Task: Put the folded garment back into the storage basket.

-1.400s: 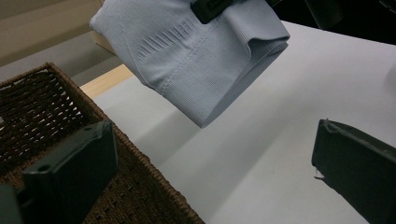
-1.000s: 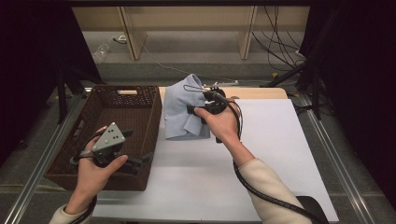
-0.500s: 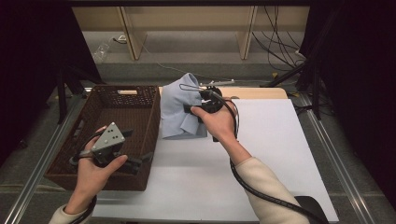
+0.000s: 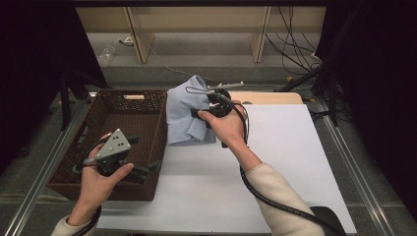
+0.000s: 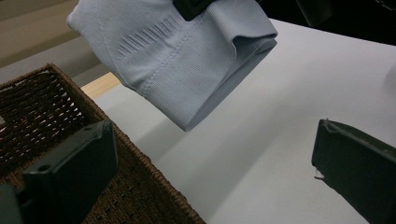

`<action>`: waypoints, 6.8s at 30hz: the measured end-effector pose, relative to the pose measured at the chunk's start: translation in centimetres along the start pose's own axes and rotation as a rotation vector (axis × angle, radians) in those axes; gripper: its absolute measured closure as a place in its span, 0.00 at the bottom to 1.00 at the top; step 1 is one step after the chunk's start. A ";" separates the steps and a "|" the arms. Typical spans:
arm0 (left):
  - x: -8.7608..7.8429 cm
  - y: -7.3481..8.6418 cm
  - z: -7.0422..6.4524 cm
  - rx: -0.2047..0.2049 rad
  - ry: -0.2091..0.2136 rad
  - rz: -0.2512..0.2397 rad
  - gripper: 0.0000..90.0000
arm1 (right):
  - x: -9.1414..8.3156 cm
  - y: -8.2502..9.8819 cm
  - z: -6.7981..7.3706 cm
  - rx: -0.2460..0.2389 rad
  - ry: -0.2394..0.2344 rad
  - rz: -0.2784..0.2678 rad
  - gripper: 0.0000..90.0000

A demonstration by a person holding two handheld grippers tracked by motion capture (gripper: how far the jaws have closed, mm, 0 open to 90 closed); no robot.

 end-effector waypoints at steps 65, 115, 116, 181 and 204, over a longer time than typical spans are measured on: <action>-0.2 -0.1 0.1 -0.002 -0.004 -0.003 0.00 | 1.9 -2.9 3.1 -0.033 -0.032 -0.013 0.71; -0.3 -0.1 0.1 -0.004 -0.003 -0.007 0.00 | 3.1 -4.0 4.8 -0.047 -0.046 -0.015 0.71; -0.4 -0.1 0.1 -0.003 -0.004 -0.007 0.00 | 3.1 -4.1 4.9 -0.047 -0.047 -0.014 0.71; -0.5 -0.2 0.2 -0.005 -0.003 -0.012 0.00 | 7.7 -6.1 9.7 -0.117 -0.106 0.029 0.71; -0.6 -0.1 0.3 -0.007 -0.005 -0.010 0.00 | 10.1 -5.9 10.8 -0.122 -0.136 0.072 0.70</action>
Point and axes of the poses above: each handheld gripper's, and its own axes: x roughly forward along the jaws, y roughly out of its underside, z roughly to its left, the point moved 4 cm from there along x, roughly forward along the jaws, and after that the axes turned 1 degree about -x, right-handed, at the moved point
